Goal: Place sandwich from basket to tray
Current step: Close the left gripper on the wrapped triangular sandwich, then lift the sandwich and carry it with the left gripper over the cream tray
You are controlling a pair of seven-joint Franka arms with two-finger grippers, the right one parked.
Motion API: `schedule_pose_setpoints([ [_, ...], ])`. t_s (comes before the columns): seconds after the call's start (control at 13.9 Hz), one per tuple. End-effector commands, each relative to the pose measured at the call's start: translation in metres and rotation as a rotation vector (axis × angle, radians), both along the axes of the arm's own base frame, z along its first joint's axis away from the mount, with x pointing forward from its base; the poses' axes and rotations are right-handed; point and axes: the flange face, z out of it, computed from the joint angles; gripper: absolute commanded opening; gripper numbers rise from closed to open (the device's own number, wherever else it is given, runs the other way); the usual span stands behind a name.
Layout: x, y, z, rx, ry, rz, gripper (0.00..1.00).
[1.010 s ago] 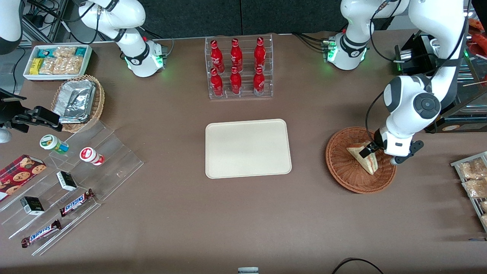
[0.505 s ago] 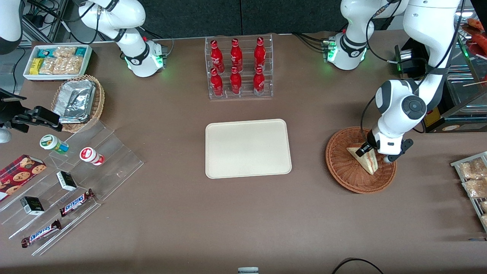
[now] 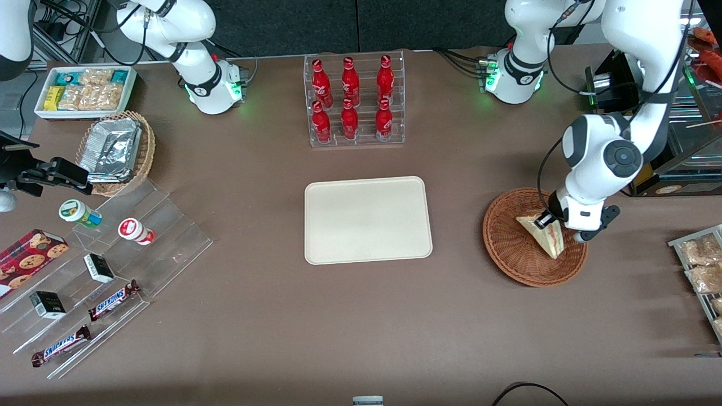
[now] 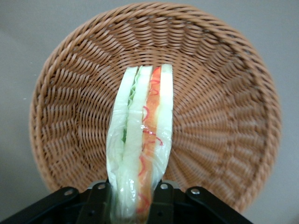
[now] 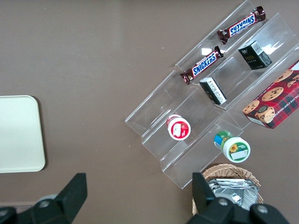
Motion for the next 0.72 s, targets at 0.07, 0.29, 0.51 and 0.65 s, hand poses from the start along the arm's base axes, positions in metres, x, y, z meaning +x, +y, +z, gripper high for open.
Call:
schedule_pose_setpoints([
  [0.07,0.011,-0.073,0.057,0.011,0.042,-0.138,0.0],
  [0.29,-0.001,-0.152,0.064,-0.009,0.021,-0.251,0.0],
  [0.51,-0.007,-0.237,0.051,-0.026,0.025,-0.338,0.0],
  [0.65,-0.014,-0.286,0.038,-0.034,0.034,-0.365,0.0],
])
